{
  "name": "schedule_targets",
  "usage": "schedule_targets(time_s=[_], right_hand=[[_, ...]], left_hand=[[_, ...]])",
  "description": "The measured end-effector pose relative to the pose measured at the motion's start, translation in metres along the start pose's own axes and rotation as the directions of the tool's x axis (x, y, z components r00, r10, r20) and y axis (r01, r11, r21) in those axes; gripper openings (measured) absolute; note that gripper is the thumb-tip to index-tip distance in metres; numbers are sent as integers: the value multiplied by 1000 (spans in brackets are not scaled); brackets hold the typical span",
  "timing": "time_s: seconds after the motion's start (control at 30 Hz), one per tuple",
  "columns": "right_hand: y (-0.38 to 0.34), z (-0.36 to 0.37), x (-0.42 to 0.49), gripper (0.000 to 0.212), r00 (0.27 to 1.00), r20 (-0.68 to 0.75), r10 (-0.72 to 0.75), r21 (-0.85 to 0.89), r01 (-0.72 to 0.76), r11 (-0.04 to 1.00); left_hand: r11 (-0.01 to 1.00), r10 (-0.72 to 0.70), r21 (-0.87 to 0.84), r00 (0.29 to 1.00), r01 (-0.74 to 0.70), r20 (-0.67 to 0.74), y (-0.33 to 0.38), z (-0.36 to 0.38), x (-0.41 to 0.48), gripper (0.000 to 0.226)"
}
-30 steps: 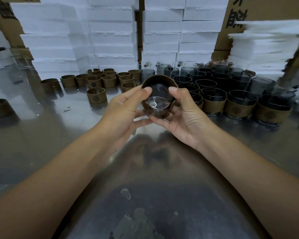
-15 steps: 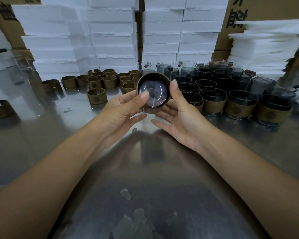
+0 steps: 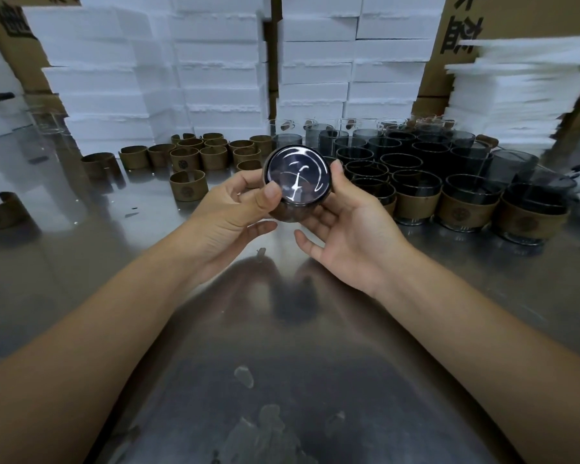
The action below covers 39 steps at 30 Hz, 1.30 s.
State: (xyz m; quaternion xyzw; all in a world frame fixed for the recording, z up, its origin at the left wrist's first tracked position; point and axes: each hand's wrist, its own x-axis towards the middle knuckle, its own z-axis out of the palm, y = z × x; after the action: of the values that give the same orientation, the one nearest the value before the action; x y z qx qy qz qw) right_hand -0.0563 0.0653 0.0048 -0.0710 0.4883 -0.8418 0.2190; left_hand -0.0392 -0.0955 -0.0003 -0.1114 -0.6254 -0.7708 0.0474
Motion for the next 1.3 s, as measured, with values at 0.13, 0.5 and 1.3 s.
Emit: schedule_targets(time_s=[0.13, 0.5, 1.3], right_hand=[[0, 2, 0, 36, 999, -18, 26, 67, -25, 997], [0, 4, -3, 48, 998, -56, 37, 0, -37, 999], [0, 11, -11, 55, 910, 60, -411, -399, 399, 826]], left_hand=[[1000, 13, 7, 1000, -13, -14, 1, 1, 0, 87], [998, 25, -50, 999, -27, -36, 4, 6, -2, 67], [981, 15, 194, 999, -8, -33, 6, 1, -2, 49]])
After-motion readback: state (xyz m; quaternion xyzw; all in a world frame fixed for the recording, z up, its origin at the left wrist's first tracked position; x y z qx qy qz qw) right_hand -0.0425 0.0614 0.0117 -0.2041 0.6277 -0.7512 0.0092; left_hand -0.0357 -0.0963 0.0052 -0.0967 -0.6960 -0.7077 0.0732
